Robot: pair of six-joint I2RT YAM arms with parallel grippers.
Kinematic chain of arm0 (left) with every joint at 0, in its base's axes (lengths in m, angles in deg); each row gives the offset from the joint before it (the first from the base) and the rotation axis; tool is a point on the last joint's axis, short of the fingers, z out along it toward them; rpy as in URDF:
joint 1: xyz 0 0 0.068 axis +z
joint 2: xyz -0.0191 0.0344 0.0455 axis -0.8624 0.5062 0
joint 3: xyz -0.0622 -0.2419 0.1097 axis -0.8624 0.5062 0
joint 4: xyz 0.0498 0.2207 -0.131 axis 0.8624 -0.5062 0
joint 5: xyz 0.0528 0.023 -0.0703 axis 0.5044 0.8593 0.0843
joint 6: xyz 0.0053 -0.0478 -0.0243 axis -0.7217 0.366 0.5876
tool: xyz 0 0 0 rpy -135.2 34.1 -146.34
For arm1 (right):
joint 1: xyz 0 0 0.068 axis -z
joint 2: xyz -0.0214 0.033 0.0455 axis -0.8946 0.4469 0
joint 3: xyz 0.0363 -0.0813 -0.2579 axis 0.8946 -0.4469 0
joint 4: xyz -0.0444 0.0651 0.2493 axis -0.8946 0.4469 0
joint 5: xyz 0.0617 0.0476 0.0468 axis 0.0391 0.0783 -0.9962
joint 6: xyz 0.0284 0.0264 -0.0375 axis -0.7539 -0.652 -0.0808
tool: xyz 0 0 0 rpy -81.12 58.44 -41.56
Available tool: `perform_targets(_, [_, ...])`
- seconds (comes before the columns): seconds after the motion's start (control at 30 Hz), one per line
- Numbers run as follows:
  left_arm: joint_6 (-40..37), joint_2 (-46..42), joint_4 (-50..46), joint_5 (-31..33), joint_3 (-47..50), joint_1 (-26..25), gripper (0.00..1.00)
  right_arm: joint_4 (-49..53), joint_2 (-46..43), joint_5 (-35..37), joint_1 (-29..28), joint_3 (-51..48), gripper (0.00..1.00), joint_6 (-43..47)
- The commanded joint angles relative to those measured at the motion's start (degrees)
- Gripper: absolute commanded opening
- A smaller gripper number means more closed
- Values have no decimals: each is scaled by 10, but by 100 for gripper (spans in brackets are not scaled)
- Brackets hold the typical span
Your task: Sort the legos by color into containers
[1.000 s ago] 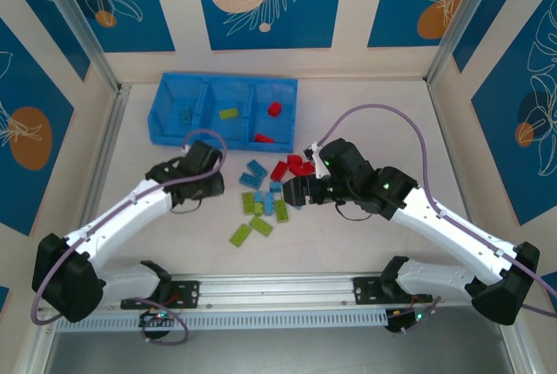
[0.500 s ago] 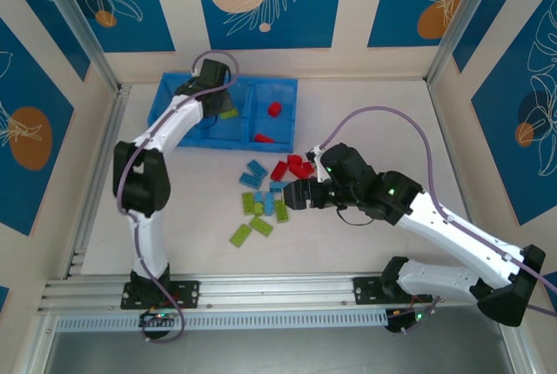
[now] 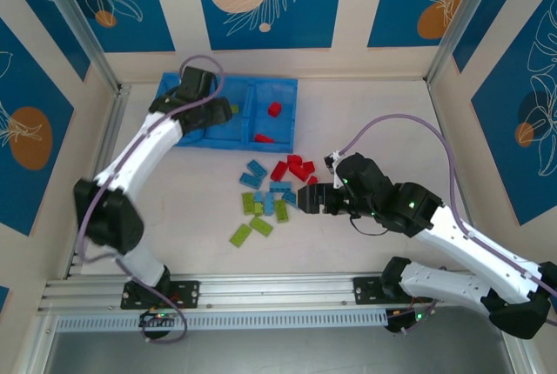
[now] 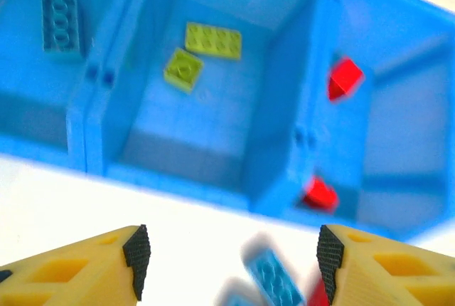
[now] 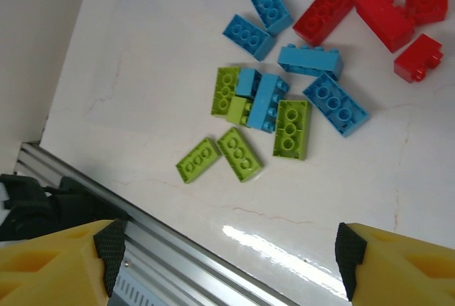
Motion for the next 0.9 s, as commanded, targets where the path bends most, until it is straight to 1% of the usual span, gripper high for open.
perform_targets(0.0, [19,-59,5,-25,94,-60,65,-15,7,17,6,-10,80,-12])
perform_targets(0.1, [0,-67,9,-37,147,-101,67,-22,24,14,12,-4,81,-8])
perform_targets(0.17, [-43,-43,10,-50,155,-121,71,-22,36,10,14,1,81,-5])
perform_targets(0.2, [-63,-24,7,-57,154,-126,77,-23,41,8,14,3,81,-5])
perform_targets(0.27, [-113,9,10,-74,151,-128,93,-23,49,2,15,4,81,-7])
perform_targets(0.3, [-134,27,10,-74,147,-128,100,-23,51,-1,15,5,81,-8])
perform_targets(0.4, [-174,73,4,-53,130,-128,100,-19,50,-4,15,2,81,-14])
perform_targets(0.5, [-199,109,6,-61,117,-128,100,-10,43,0,15,-2,81,-18])
perform_targets(0.6, [-211,141,5,-76,104,-128,100,-4,35,4,15,-5,81,-22])
perform_targets(0.7, [-213,167,9,-76,97,-128,100,-5,30,5,15,-7,81,-24])
perform_targets(0.8, [-214,189,15,-65,91,-128,99,-5,31,4,15,-7,81,-25])
perform_targets(0.87, [-215,200,18,-48,87,-127,96,-4,31,3,15,-6,81,-26])
